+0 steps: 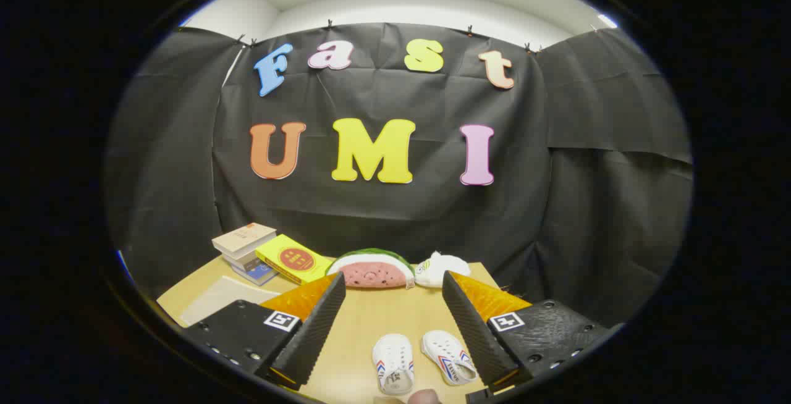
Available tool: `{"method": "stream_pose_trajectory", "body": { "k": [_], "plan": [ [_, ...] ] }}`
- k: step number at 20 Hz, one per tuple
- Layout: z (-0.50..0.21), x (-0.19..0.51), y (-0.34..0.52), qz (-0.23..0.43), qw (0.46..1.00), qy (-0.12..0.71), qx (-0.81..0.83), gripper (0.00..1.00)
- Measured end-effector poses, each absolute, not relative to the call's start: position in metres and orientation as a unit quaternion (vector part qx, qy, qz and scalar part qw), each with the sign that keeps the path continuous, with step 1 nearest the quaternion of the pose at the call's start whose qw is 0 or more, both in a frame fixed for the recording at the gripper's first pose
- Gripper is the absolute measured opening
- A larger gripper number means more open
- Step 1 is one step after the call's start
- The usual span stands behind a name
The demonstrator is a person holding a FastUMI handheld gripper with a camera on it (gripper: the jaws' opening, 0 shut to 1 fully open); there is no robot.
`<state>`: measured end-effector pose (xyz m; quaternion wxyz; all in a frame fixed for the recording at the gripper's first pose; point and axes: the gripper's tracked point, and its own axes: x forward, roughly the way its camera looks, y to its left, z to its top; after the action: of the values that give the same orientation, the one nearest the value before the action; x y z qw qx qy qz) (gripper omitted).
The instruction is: Open the storage box then place both shoes into the box .Put the left shoe in first, then the right shoe, with the right side of both shoes facing outward in a uniform manner.
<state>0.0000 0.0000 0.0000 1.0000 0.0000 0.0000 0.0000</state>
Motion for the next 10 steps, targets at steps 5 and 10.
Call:
{"method": "stream_pose_trajectory", "body": {
  "k": [5, 10],
  "plan": [
    [-0.0048, 0.0048, 0.0013, 0.014, 1.000, 0.005, -0.006, 0.96],
    [-0.0022, 0.0082, 0.0048, 0.024, 1.000, 0.002, -0.011, 0.95]
  ]
}}
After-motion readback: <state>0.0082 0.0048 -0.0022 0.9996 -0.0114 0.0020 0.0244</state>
